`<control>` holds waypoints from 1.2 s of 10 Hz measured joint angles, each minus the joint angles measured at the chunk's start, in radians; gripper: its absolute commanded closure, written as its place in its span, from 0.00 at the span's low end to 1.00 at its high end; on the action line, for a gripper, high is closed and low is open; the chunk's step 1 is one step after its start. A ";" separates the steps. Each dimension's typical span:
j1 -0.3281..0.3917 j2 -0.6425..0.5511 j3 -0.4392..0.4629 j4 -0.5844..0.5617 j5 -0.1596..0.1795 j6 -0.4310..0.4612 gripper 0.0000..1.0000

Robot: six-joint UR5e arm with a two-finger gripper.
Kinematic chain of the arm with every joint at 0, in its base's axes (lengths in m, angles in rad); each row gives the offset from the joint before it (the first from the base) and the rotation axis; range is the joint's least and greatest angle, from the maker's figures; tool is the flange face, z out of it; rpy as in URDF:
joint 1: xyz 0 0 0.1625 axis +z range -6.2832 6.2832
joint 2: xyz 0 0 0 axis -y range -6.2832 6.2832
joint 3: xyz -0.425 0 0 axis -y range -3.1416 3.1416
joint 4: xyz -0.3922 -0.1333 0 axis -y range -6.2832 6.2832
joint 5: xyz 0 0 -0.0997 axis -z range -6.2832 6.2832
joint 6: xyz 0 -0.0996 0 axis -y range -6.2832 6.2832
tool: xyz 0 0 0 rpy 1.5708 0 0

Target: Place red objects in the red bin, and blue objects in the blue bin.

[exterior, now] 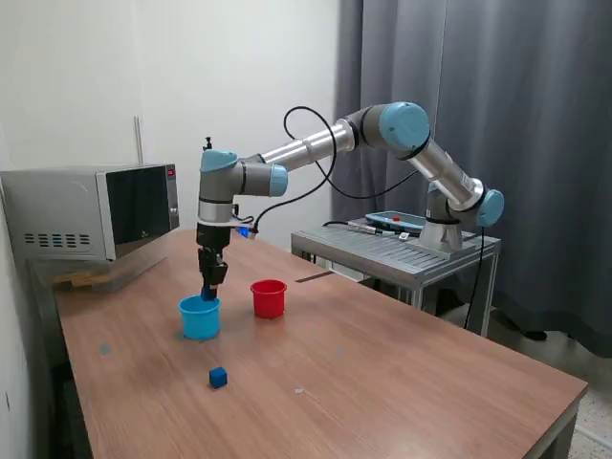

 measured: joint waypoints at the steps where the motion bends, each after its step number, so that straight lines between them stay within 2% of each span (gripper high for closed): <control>1: 0.000 0.000 -0.002 0.000 0.000 -0.002 1.00; 2: 0.000 0.002 -0.002 0.000 0.000 -0.003 0.00; 9: 0.005 0.002 0.003 -0.002 0.000 -0.001 0.00; 11: 0.044 0.001 0.005 0.000 0.002 0.007 0.00; 12: 0.087 0.001 -0.004 0.000 0.014 0.010 0.00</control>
